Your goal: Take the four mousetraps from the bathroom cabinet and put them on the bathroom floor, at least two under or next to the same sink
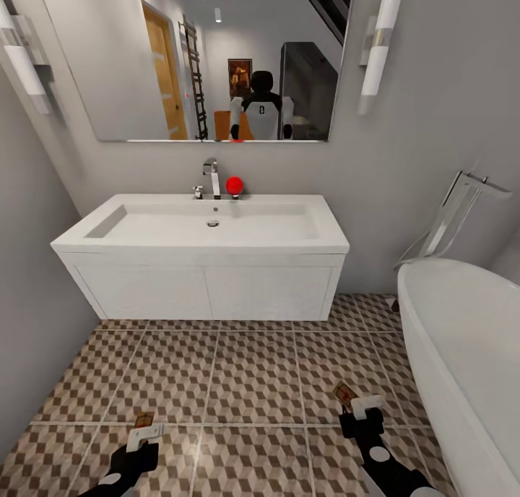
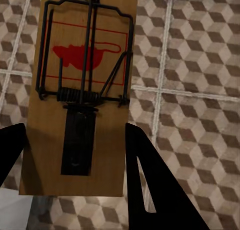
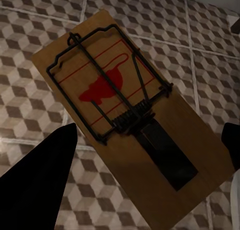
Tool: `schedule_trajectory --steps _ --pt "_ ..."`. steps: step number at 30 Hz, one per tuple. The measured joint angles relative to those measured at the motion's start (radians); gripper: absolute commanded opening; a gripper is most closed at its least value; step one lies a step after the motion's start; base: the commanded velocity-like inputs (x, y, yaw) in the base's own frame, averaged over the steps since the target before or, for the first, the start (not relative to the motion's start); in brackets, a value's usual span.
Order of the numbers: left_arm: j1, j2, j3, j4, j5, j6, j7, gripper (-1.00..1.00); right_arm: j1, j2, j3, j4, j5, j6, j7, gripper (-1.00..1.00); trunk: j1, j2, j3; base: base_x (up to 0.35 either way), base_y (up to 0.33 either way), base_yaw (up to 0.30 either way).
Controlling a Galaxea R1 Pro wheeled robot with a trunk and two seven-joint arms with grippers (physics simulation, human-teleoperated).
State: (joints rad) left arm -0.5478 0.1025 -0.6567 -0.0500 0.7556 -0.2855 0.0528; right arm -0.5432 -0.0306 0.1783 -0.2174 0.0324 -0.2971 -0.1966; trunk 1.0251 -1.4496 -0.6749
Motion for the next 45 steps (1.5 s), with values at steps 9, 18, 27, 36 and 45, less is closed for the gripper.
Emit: schedule_trajectory --steps 9,18,27,36,45 --pt "0.001 -0.006 0.002 0.0 0.008 0.0 0.001 -1.0 0.001 0.0 0.001 0.0 0.002 -0.002 0.0 -1.0 0.0 0.0 0.0 0.0 0.0 0.0" --pt "0.003 -0.007 0.002 -0.001 0.007 0.0 -0.001 -1.0 0.003 0.0 0.001 0.0 0.006 -0.003 0.0 -1.0 0.0 0.0 0.0 0.0 0.0 0.0" --pt "0.004 -0.008 0.002 -0.001 0.007 0.0 -0.002 -1.0 0.02 0.0 0.0 0.0 0.008 -0.095 0.003 -1.0 0.0 0.0 0.0 0.0 0.0 0.0" --pt "0.008 -0.008 0.001 0.0 0.005 -0.054 -0.003 -1.0 0.027 0.001 0.0 0.0 0.006 -0.093 0.003 -1.0 0.0 0.0 0.0 0.0 0.0 0.0" --pt "-0.011 -0.047 -0.004 -0.096 -0.008 -0.008 0.002 -1.0 -0.07 0.005 -0.002 -0.083 0.01 0.091 0.006 -1.0 0.0 0.0 0.0 0.0 0.0 0.0"
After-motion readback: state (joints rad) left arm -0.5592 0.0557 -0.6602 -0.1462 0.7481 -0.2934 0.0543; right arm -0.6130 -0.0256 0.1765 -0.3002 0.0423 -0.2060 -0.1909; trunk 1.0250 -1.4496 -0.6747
